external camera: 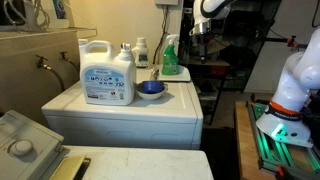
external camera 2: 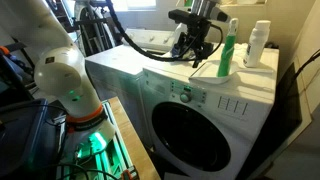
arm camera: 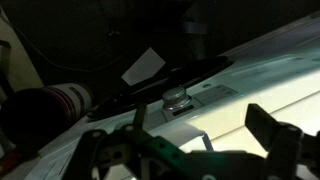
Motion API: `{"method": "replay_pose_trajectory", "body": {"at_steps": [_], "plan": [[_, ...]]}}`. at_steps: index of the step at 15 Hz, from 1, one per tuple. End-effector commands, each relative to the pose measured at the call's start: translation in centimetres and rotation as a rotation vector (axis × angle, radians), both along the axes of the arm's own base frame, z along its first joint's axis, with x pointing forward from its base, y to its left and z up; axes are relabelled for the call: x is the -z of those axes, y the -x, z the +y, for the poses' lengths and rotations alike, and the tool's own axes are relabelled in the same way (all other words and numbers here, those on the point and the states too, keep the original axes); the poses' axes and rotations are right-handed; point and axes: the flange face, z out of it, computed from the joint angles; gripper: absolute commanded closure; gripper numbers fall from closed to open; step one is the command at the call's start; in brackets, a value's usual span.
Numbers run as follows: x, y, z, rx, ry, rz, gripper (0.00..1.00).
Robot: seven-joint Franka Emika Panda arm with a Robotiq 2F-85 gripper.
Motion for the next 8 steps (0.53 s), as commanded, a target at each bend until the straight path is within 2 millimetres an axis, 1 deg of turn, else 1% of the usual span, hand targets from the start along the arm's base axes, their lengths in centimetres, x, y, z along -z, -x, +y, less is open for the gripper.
{"method": "replay_pose_trajectory", "body": {"at_steps": [1, 5, 6, 7, 8], "plan": [[0.0, 0.0, 0.0, 0.001, 0.000, 0.001, 0.00], [0.0, 0.0, -0.1, 0.003, 0.000, 0.000, 0.00], [-0.5, -0.5, 1.4, -0.021, -0.033, -0.025, 0.00], [-1.5, -1.0, 2.7, -0.039, -0.053, -0.060, 0.00], [-3.1, -1.6, 4.3, -0.059, -0.065, -0.107, 0.00]]}}
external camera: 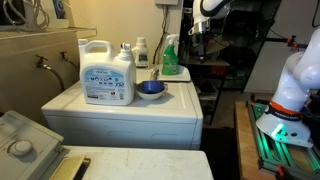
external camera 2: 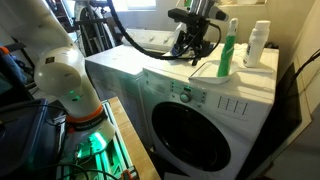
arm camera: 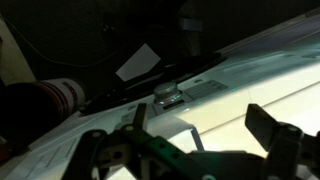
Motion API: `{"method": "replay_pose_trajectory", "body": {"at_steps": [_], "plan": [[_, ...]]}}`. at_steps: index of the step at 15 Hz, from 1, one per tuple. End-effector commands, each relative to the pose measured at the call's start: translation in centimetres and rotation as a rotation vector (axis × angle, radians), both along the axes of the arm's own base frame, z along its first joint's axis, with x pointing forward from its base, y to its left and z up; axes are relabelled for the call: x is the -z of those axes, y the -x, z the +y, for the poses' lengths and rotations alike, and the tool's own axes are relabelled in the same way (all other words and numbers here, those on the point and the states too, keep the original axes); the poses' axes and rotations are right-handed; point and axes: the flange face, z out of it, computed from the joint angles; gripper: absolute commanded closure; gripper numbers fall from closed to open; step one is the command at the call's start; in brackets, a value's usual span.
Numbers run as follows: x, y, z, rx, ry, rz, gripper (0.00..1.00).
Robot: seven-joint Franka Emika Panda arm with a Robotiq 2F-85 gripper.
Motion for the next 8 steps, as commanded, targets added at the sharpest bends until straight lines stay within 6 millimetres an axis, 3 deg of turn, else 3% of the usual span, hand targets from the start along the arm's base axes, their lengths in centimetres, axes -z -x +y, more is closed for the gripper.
{"method": "replay_pose_trajectory", "body": {"at_steps": [1, 5, 8], "plan": [[-3.9, -1.6, 4.6, -0.067, -0.069, -0.126, 0.00], [-9.6, -5.4, 11.6, -0.109, -0.168, -0.340, 0.00], [-11.3, -7.1, 16.4, -0.211, -0.199, -0.421, 0.00]]}}
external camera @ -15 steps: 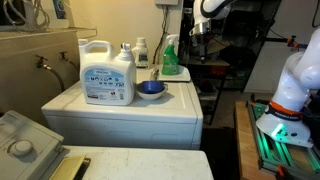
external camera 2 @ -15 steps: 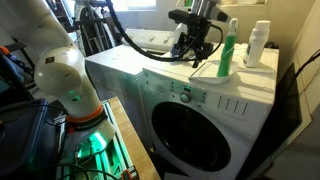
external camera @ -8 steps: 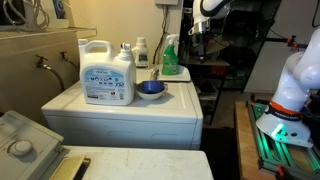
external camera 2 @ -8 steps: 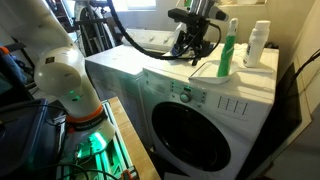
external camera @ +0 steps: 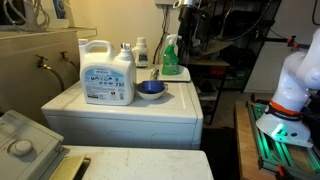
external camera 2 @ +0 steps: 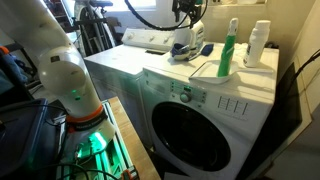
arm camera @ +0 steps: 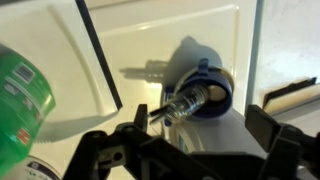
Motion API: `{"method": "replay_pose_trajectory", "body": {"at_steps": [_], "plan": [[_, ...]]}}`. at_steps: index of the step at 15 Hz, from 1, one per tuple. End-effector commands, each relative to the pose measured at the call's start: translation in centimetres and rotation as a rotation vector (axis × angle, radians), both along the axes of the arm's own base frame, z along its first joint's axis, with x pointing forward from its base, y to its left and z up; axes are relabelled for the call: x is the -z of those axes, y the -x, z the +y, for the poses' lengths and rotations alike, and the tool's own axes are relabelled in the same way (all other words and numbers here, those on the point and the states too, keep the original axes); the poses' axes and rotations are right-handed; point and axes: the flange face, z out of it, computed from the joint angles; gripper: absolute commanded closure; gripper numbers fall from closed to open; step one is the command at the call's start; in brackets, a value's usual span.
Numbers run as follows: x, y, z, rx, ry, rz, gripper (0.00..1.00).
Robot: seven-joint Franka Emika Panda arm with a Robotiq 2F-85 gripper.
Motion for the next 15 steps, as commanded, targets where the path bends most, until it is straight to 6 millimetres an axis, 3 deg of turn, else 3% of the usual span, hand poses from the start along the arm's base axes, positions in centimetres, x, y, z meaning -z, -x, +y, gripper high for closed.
{"method": "replay_pose_trajectory", "body": {"at_steps": [1, 3, 6, 11, 15], "plan": [[-0.7, -0.4, 1.5, -0.030, -0.002, -0.027, 0.00], [-0.9, -0.6, 2.6, -0.046, 0.001, -0.031, 0.00], [-0.9, -0.7, 1.9, -0.032, 0.000, -0.030, 0.00], [-1.5, -1.3, 9.2, -0.347, 0.025, -0.014, 0.00], [-0.8, -2.7, 12.7, -0.496, 0.124, 0.105, 0.00]]}}
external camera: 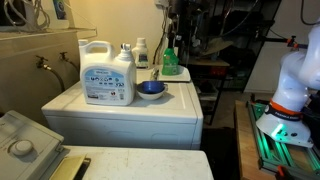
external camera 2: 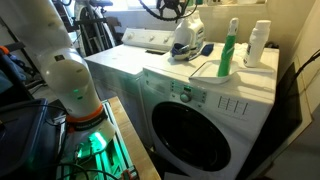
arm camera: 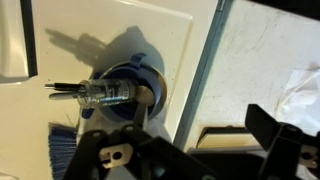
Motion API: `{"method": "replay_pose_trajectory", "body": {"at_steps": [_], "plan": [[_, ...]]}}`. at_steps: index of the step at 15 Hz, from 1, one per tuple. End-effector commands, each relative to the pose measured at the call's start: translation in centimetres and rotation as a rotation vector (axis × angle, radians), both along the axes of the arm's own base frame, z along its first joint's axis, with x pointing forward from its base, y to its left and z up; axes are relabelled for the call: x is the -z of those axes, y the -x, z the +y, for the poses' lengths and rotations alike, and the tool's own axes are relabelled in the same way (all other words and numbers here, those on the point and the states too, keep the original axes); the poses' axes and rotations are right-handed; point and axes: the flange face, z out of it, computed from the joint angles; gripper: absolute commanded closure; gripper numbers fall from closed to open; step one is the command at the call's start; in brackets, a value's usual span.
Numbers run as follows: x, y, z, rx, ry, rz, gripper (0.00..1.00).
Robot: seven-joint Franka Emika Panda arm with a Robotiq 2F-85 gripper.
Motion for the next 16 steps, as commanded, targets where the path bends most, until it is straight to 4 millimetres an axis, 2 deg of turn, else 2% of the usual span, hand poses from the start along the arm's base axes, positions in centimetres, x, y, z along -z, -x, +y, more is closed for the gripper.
{"method": "replay_pose_trajectory", "body": {"at_steps": [1, 4, 5, 7, 9, 10, 12, 16], "plan": [[1.2, -2.6, 1.6, -0.116, 0.139, 0.066, 0.00], [2.5, -5.4, 1.9, -0.185, 0.296, 0.032, 0.00], [1.7, -3.3, 1.8, -0.138, 0.220, 0.031, 0.00], [2.6, -4.2, 2.1, -0.145, 0.228, 0.038, 0.00], [2.3, -4.1, 2.2, -0.146, 0.228, 0.033, 0.00], [2.5, -3.7, 2.3, -0.262, 0.284, -0.018, 0.00], [2.9, -2.7, 1.8, -0.374, 0.294, -0.003, 0.00], [3.6, -2.9, 0.1, -0.586, 0.295, -0.075, 0.00]]}}
